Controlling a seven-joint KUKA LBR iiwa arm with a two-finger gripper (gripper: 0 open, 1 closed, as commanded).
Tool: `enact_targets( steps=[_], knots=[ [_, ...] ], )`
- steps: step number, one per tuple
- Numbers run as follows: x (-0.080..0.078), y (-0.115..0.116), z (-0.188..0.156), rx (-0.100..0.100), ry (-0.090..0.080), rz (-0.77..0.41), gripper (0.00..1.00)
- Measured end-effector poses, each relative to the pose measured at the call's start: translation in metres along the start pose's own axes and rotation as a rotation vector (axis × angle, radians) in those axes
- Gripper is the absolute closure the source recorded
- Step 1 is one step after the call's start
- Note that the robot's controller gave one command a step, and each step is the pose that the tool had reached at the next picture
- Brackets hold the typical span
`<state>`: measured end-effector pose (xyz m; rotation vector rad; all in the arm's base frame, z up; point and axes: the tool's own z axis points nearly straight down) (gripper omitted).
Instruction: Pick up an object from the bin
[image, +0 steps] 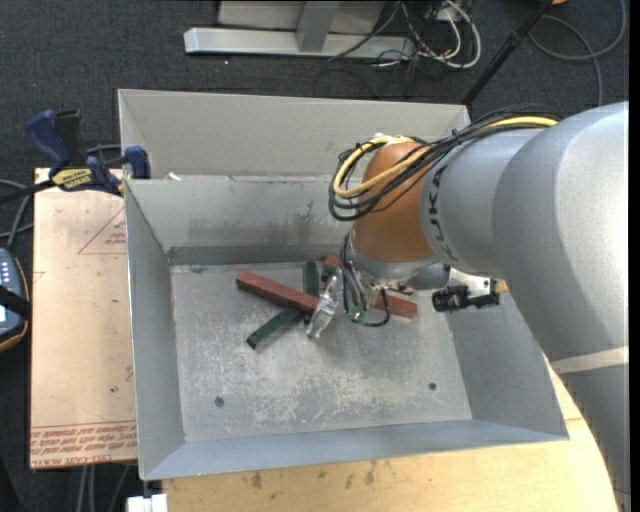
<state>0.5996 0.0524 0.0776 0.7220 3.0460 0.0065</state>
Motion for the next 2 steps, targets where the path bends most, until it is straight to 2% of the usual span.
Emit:
enact_targets(
  steps=[1, 2],
  knots=[
    [0.000, 0.000, 0.000, 0.000, 0.000, 0.000, 1.00],
    [0.002, -0.003, -0.123, 0.006, 0.008, -0.003, 1.00]
  ],
)
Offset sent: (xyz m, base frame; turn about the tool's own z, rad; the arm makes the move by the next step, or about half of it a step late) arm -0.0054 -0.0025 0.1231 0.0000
